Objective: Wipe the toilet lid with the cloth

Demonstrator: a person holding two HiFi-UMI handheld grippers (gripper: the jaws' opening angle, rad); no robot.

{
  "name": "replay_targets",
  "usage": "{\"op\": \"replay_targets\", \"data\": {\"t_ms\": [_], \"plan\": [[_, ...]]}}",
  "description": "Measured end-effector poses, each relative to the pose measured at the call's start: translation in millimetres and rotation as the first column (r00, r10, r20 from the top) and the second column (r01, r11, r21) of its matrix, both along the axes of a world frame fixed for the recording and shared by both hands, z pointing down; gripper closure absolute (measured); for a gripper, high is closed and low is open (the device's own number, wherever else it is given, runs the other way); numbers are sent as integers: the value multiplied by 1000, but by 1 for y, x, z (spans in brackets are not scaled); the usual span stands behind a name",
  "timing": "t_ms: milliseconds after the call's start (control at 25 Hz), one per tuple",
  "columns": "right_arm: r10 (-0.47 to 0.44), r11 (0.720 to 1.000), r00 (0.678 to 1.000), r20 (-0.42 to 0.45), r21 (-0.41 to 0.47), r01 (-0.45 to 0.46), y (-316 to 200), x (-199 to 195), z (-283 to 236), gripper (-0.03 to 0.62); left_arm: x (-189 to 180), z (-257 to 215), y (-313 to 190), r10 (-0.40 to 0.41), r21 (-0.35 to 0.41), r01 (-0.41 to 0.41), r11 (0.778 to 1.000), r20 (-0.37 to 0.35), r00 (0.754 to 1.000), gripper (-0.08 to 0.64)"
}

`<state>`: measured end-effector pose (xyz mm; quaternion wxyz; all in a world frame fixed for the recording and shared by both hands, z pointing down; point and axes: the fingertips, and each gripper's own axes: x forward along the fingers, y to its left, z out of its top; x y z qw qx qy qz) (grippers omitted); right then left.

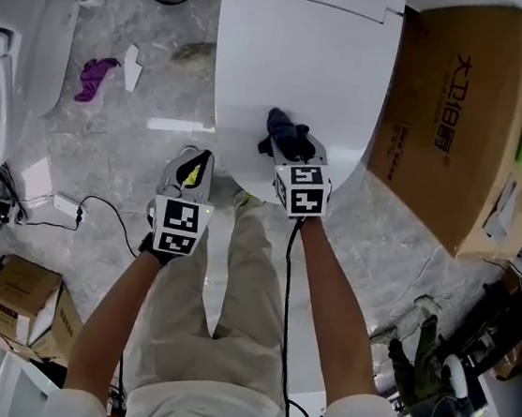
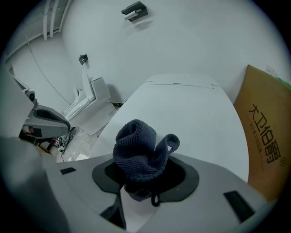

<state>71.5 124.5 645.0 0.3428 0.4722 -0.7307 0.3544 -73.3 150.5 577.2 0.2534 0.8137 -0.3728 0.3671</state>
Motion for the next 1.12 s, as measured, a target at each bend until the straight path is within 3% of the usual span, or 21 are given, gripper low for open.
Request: {"op": "replay_targets", "data": {"t_ms": [640,1120], "plan": [[105,994,993,-61,-8,-106,22,95,2,408,27,-4,9,57,-2,-57,998,3,998,560],[186,982,977,-109,-14,-188,33,141,2,407,34,-8,2,58,2,-58,998,5,998,560]]}}
